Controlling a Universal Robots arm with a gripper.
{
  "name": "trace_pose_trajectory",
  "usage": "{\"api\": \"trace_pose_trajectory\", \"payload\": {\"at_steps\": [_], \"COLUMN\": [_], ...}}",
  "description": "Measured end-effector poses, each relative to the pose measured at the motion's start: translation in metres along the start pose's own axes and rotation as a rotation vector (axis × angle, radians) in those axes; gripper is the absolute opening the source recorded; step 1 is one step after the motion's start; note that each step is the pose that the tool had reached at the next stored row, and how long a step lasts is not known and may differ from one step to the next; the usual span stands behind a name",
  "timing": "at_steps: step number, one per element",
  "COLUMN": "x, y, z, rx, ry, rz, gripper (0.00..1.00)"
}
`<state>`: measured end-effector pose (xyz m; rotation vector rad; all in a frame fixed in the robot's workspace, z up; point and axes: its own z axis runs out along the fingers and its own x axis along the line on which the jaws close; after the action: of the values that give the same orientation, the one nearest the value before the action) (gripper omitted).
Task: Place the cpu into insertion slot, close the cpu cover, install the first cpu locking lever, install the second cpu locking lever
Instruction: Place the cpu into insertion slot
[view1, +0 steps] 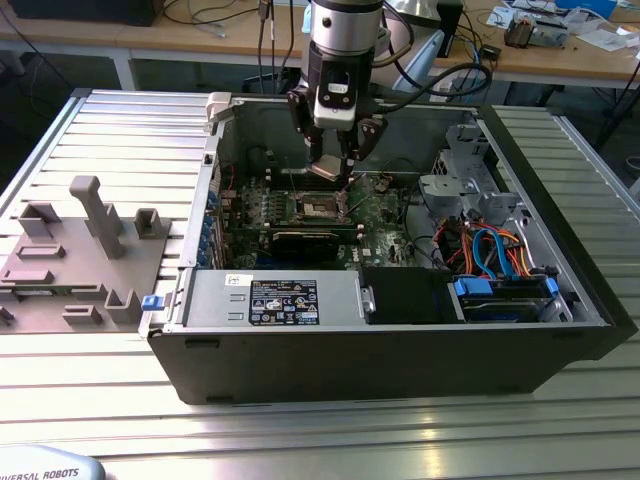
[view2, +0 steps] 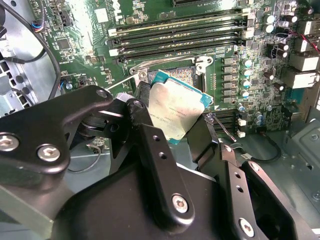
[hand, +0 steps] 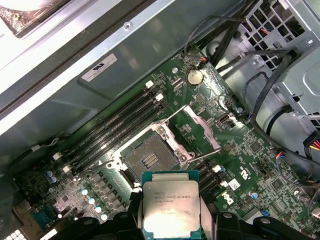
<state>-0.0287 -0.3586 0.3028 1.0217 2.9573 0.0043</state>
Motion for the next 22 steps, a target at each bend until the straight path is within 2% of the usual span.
{"api": "trace_pose_trajectory", "payload": {"at_steps": [22], "x": [0.0], "y": [0.0], "z": [0.0012], "rx": [0.0001], "ry": [-0.0001], "rz": [0.011], "gripper": [0.54]}}
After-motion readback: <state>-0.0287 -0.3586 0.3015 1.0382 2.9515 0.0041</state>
